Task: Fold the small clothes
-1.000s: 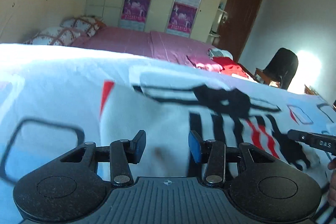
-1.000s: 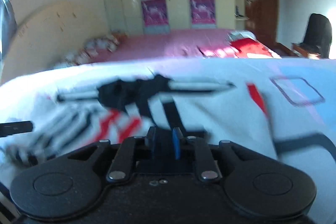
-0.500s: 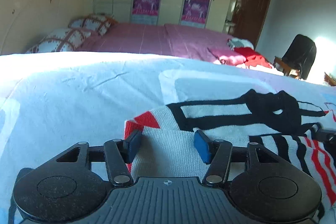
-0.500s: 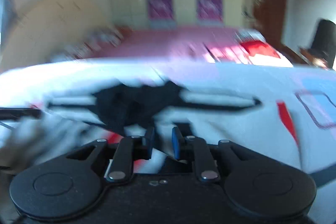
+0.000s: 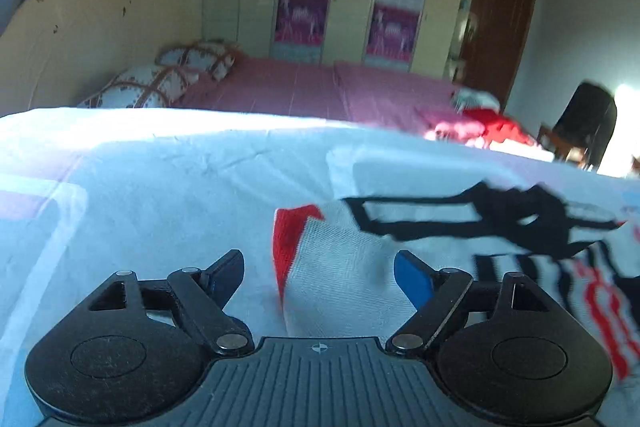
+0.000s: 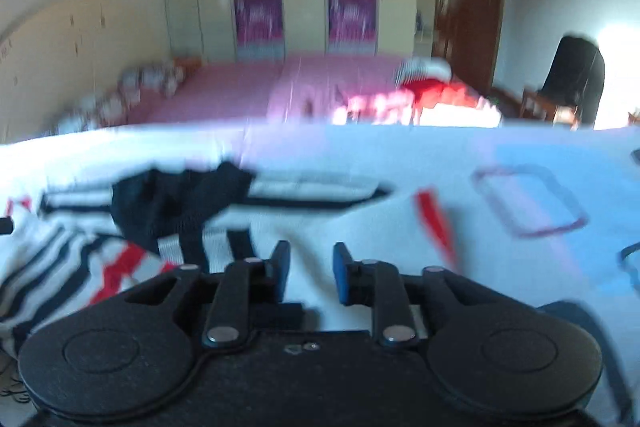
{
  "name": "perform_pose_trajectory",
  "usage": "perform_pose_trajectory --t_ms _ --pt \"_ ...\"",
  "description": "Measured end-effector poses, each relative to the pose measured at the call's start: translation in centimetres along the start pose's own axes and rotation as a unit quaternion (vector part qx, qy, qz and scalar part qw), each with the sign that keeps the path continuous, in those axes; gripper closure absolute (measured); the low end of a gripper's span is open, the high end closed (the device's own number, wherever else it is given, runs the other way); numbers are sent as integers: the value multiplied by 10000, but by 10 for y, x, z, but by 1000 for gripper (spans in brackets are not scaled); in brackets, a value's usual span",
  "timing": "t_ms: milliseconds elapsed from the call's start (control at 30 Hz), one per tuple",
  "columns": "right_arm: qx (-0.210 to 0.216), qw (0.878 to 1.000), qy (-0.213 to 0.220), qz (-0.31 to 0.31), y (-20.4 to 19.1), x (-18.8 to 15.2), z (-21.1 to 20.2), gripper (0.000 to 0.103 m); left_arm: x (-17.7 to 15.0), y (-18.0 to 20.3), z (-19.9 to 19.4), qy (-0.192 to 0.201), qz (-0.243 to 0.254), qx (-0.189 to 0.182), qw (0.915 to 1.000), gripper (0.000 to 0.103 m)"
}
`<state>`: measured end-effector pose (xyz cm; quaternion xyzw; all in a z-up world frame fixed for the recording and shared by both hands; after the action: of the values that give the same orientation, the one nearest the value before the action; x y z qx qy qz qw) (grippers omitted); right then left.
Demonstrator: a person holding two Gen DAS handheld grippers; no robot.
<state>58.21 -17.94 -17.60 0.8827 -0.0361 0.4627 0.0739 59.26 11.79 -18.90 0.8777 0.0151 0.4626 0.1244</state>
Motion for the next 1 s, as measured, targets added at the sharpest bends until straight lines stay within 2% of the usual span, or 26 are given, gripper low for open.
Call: perform_pose_trajectory --t_ms 133,267,400,533,600,633,667,700,733,800,933,1000 --pt "-121 9991 48 408 53 -17 -34 76 -26 -3 -51 68 -238 86 9997 21" --pt "-148 9972 -223 704 104 -55 -67 74 -73 -2 -94 -175 -405 143 9989 21" --pt "56 9949 -446 903 131 -90 -88 74 -117 13 -119 -476 -429 142 9978 21" --pt "343 9956 -407 771 123 -83 -73 73 -134 33 -124 -589 -336 252 9974 21" --pt "531 9918 -745 890 116 -86 -53 72 -136 40 -121 -696 -287 403 9964 22" --pt "584 9879 -1179 817 109 -97 -41 71 -137 45 -122 -747 -287 403 9960 22" --pt "537 9908 -1052 663 105 -98 -41 69 -139 49 -123 -832 -290 389 9954 22" --pt "550 9910 -1117 482 100 -99 -41 67 -141 53 -125 -883 -251 418 9949 22" --pt "644 9905 -1128 442 98 -100 -44 68 -145 59 -130 -937 -209 387 9946 22" --pt "1094 9845 -1255 550 96 -109 -55 67 -155 67 -140 -1019 -112 331 9942 22" --pt "1359 9782 -1454 592 99 -138 -86 66 -180 77 -170 -1128 -77 217 9933 22" --pt "1524 9705 -1607 956 111 -152 -108 66 -189 80 -185 -1124 -153 84 9935 22"
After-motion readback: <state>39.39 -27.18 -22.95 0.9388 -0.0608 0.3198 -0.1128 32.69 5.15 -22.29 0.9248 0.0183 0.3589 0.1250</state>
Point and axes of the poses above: each gripper's, at about its wrist camera, not at the fingertips, and z roughly the way its jaws point, y to its right, x to its top, the point moved 10 cm from there along z, roughly the way its jaws point, and after that the axes turned 11 degrees about -x, right-handed, at the moved point
